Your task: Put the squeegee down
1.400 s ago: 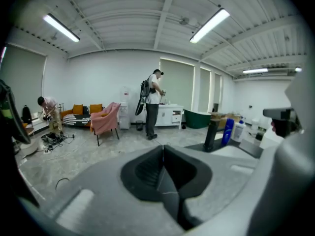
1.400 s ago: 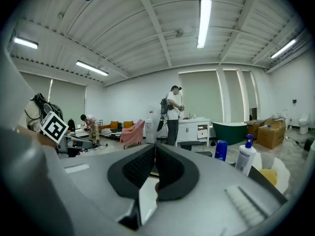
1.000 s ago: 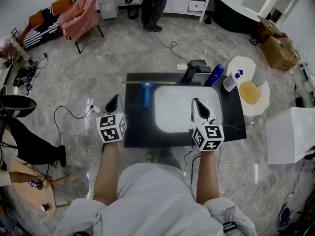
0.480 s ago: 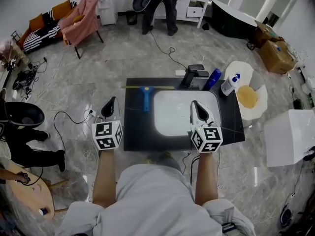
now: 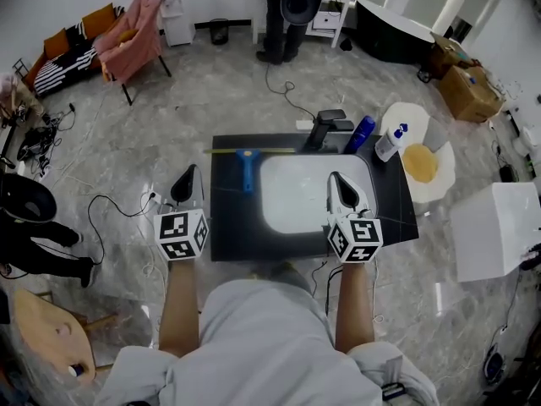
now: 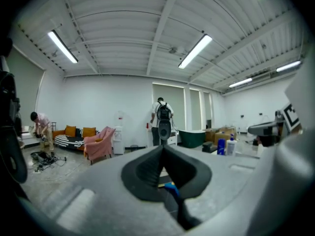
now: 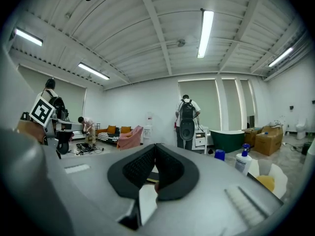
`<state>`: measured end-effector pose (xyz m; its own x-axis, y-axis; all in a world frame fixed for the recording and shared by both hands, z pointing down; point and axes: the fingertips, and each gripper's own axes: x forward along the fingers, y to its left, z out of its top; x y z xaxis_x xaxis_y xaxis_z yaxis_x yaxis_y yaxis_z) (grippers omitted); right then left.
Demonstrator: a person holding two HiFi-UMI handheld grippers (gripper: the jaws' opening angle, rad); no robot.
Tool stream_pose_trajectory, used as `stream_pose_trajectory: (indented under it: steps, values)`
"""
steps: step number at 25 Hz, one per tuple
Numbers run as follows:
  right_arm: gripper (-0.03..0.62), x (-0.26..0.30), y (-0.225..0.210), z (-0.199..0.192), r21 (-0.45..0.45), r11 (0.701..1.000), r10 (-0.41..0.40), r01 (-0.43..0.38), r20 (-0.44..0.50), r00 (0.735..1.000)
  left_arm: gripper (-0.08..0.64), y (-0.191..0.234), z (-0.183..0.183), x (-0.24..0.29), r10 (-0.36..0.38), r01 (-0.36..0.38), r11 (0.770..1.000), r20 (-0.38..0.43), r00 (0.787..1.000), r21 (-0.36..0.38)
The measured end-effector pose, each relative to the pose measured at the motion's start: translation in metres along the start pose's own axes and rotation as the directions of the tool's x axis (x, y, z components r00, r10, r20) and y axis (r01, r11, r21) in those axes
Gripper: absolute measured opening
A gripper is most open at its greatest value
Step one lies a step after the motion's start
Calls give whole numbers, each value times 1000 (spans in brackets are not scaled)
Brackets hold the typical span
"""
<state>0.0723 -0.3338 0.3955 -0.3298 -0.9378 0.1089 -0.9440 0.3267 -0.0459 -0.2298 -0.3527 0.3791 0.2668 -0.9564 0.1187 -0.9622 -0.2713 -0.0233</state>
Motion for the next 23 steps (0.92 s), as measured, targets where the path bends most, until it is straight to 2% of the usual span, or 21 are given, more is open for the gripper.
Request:
stream_pose_trajectory:
  steps: [16, 23]
  values:
    - [3, -12, -2, 5, -16, 1000, -14, 14, 15, 1000, -2, -5, 6, -1, -44, 44, 999, 24, 999, 7]
    - [4, -13, 3, 9, -20, 1000, -4, 4, 20, 1000, -2, -2, 9, -4, -40, 40, 999, 30, 999, 2]
